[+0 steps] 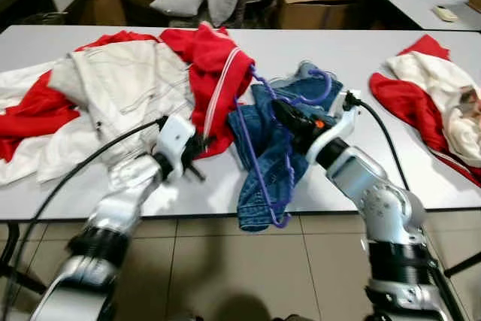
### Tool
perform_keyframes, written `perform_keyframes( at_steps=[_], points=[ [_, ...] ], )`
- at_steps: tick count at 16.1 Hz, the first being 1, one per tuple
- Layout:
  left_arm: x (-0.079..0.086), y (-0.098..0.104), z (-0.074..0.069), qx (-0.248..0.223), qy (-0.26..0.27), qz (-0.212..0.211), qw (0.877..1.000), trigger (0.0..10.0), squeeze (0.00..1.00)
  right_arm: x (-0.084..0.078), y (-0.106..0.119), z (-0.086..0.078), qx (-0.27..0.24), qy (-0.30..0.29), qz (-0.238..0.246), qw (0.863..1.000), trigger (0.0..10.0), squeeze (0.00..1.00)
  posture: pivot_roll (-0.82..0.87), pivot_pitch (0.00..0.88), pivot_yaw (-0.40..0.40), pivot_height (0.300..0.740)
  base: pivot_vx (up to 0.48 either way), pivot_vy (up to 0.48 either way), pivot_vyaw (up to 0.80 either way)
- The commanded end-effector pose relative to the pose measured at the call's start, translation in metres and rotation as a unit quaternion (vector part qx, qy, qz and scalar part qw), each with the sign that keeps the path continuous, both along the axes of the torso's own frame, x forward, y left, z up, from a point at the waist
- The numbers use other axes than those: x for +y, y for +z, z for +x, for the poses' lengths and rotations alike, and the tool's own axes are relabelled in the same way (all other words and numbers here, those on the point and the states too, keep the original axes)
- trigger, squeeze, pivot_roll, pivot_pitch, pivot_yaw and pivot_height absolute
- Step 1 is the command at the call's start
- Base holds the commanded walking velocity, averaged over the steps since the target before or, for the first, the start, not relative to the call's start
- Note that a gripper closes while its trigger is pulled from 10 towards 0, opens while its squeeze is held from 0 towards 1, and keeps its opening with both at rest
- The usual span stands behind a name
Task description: Hang hanger
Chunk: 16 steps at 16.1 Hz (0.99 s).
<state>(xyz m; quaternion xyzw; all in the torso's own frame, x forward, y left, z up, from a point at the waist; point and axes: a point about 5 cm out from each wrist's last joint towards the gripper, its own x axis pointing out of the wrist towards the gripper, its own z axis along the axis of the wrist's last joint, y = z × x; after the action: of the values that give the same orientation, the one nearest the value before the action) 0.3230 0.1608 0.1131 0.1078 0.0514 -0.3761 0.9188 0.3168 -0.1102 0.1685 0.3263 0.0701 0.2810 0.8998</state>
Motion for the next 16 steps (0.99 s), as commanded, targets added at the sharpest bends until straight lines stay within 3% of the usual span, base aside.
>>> perform_keyframes(
  at_steps=[1,4,5,6,9,13,16],
  points=[
    [-0.002,0.005,-0.004,0.012,-0.031,-0.009,0.999,0.0,0.00,-0.002,0.007,0.004,-0.011,-0.011,0.020,1.000,10.0,0.00,-0.04,0.000,0.021,0.740,0.000,0.000,0.00],
    [-0.001,0.013,-0.026,0.043,-0.108,-0.020,0.993,0.0,0.00,-0.006,0.003,0.021,0.024,-0.043,0.094,0.994,10.0,0.00,0.00,0.000,0.005,0.740,0.000,0.000,0.00],
    [-0.001,0.015,-0.028,0.047,-0.115,-0.021,0.992,0.0,0.00,-0.007,0.004,0.024,0.029,-0.047,0.112,0.992,10.0,0.00,0.00,0.000,0.005,0.740,0.000,0.000,0.00],
    [-0.002,0.019,-0.035,0.054,-0.129,-0.026,0.990,0.0,0.00,-0.006,0.008,0.032,0.039,-0.054,0.162,0.985,10.0,0.00,0.01,0.000,-0.004,0.740,0.000,0.000,0.00],
    [-0.004,0.023,-0.042,0.066,-0.137,-0.022,0.988,0.0,0.00,-0.002,0.010,0.045,0.058,-0.079,0.222,0.970,10.0,0.00,0.04,0.000,-0.012,0.740,0.000,0.000,0.00],
    [-0.006,0.029,-0.049,0.077,-0.157,-0.023,0.984,0.0,0.00,-0.005,0.011,0.059,0.068,-0.135,0.240,0.959,10.0,0.00,0.06,0.000,-0.009,0.740,0.000,0.000,0.00],
    [-0.011,0.029,-0.056,0.086,-0.168,-0.014,0.982,0.0,0.00,-0.002,0.011,0.070,0.091,-0.173,0.277,0.941,10.0,0.00,0.07,0.000,-0.007,0.740,0.000,0.000,0.00]
  ],
)
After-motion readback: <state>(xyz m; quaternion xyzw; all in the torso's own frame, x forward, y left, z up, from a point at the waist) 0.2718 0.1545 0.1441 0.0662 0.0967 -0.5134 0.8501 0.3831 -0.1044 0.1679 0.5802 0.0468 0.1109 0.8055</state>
